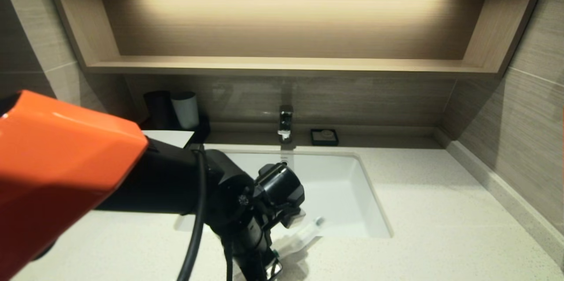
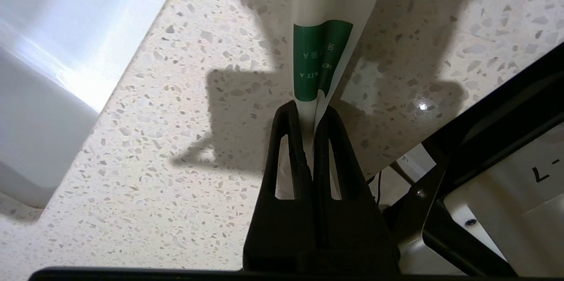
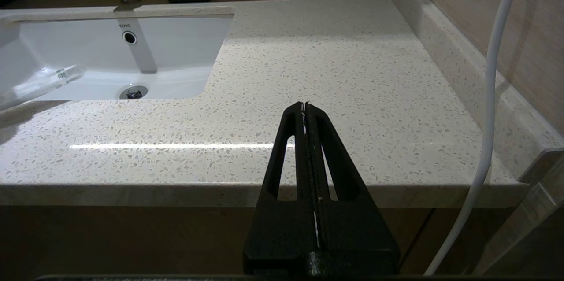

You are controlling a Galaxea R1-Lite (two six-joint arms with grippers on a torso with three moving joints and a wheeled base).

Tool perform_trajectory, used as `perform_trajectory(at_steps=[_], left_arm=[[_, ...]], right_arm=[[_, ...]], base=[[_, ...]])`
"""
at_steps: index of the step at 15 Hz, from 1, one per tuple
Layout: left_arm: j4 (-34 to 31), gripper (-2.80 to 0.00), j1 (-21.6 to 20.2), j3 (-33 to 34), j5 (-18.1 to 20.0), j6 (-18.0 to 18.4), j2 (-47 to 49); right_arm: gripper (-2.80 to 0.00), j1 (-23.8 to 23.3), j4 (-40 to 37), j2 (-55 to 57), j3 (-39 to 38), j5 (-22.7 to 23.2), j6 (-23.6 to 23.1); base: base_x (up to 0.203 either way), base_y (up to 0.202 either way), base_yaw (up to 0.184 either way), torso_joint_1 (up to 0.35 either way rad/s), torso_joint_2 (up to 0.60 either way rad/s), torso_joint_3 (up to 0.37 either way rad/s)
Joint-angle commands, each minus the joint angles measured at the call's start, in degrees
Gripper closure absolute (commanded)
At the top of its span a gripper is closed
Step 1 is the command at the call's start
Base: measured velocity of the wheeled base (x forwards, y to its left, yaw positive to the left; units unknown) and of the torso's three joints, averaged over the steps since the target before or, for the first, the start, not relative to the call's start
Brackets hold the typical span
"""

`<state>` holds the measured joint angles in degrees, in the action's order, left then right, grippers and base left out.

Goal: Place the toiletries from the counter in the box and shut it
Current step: Pick up the bathroom toiletry

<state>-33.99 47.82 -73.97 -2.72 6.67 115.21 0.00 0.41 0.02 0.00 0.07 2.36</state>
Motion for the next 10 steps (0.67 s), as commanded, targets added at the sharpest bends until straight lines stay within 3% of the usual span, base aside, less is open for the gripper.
perform_trajectory(at_steps=[1,10], left_arm=[[-0.23,0.00,-0.90,-1.67,-1.40,-1.06,-0.53],[-3.76,0.00,-12.12,-3.51,-4.60,-2.27,-4.68]], right_arm=[[0.00,0.00,0.02,0.06,0.00,0.01,0.01],[0.00,0.00,0.02,0.06,0.00,0.01,0.01]], base=[[0.000,0.000,0.000,0.000,0.00,0.000],[0.000,0.000,0.000,0.000,0.00,0.000]])
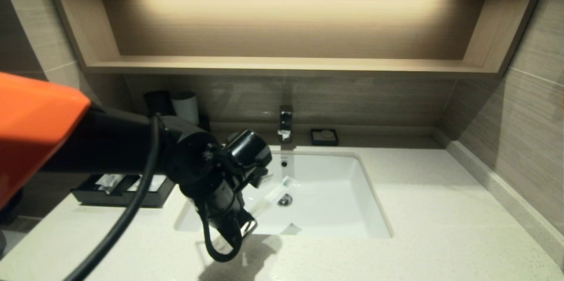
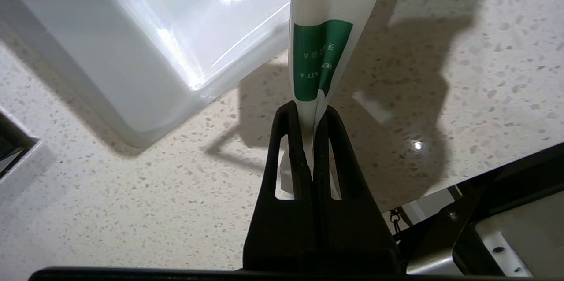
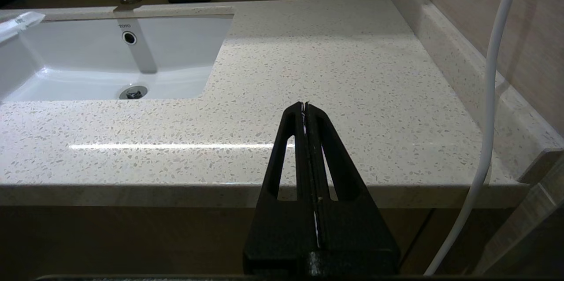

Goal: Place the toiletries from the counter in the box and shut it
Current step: Pick up the bathroom toiletry, then place the bathroom toiletry into the drawer

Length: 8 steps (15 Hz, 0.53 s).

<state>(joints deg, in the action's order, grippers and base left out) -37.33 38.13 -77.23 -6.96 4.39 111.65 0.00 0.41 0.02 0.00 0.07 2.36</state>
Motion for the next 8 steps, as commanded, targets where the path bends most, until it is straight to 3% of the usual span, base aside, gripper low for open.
perform_trajectory(at_steps=[1,8], left_arm=[[-1.03,0.00,-4.38,-0.79,-0.58,0.00,-1.53],[-7.21,0.00,-14.86,-5.19,-0.65,-0.17,-4.35]], right_arm=[[0.00,0.00,0.02,0.06,0.00,0.02,0.01],[0.00,0.00,0.02,0.06,0.00,0.02,0.01]], base=[[0.000,0.000,0.000,0.000,0.00,0.000],[0.000,0.000,0.000,0.000,0.00,0.000]])
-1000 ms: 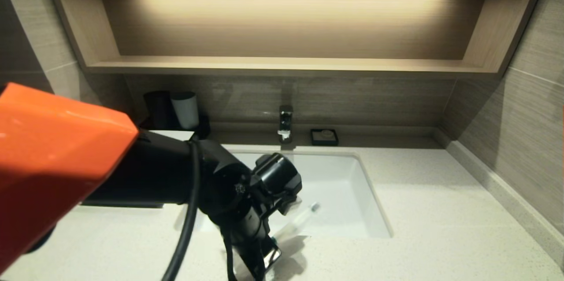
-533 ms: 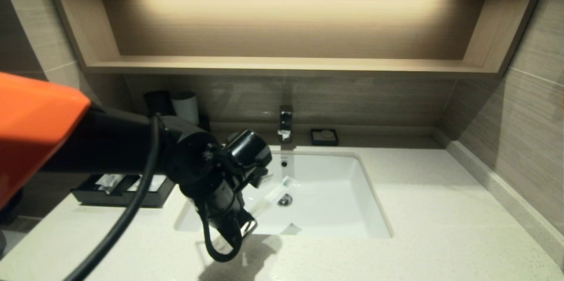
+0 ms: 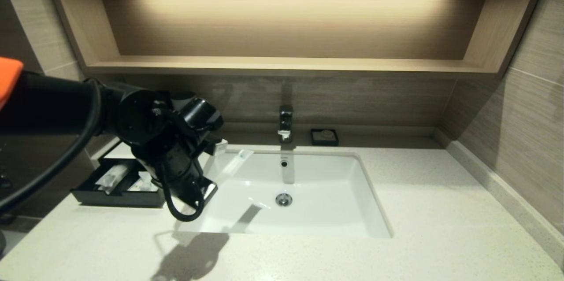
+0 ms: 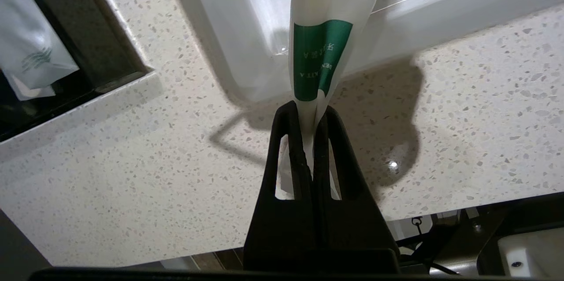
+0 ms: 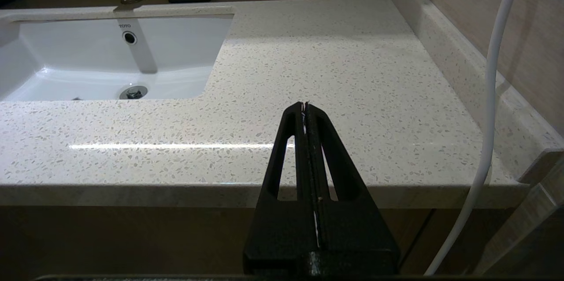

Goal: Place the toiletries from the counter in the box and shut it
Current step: Place the bathroom toiletry into the drawer

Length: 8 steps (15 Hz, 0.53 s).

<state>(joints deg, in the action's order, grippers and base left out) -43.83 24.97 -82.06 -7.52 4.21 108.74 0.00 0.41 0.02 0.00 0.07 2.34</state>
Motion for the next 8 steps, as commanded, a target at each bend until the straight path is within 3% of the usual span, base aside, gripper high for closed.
perform_trajectory(at_steps=[1,8], left_arm=[[-1.64,0.00,-2.75,-0.66,-0.05,-0.13,-2.03],[-15.63,0.00,-12.23,-9.01,-0.12,-3.97,-3.03]], right_arm=[[0.00,0.00,0.02,0.06,0.00,0.01,0.03],[0.00,0.00,0.02,0.06,0.00,0.01,0.03]], base=[[0.000,0.000,0.000,0.000,0.00,0.000],[0.000,0.000,0.000,0.000,0.00,0.000]])
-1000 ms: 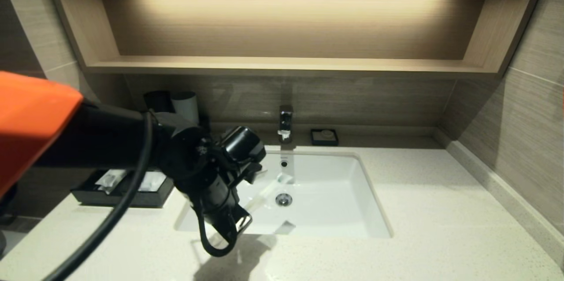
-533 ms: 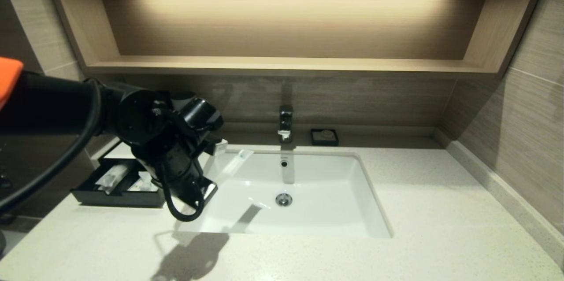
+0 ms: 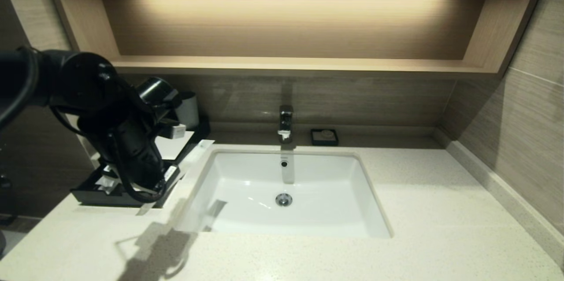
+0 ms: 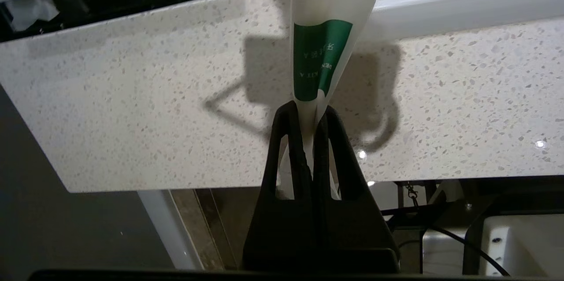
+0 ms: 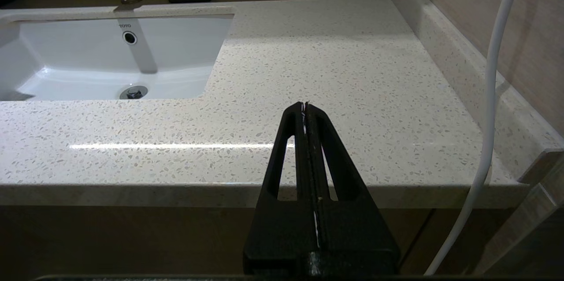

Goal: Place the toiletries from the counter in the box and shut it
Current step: Place the bathroom toiletry into the drawer

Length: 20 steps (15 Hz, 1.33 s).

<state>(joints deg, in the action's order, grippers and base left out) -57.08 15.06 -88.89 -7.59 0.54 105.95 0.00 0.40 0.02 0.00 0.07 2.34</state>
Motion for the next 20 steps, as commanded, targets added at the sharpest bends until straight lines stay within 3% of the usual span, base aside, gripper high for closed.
perform_trajectory(at_steps=[1,5,11,20], left_arm=[[-4.53,0.00,-4.13,-3.57,-0.05,-0.75,-0.34],[-11.66,0.00,-10.19,-5.49,-0.06,-0.39,-0.52],[-18.63,0.00,-11.96,-5.76,-1.42,-1.37,-1.62],[-19.13,0.00,-19.99,-5.85,-3.13,-1.77,-0.83]], right_arm=[[0.00,0.00,0.03,0.06,0.00,0.02,0.03],[0.00,0.00,0.03,0.06,0.00,0.02,0.03],[0.00,0.00,0.03,0.06,0.00,0.02,0.03],[0.00,0.00,0.03,0.06,0.00,0.02,0.03]], base=[[0.000,0.000,0.000,0.000,0.00,0.000],[0.000,0.000,0.000,0.000,0.00,0.000],[0.000,0.000,0.000,0.000,0.00,0.000],[0.000,0.000,0.000,0.000,0.00,0.000]])
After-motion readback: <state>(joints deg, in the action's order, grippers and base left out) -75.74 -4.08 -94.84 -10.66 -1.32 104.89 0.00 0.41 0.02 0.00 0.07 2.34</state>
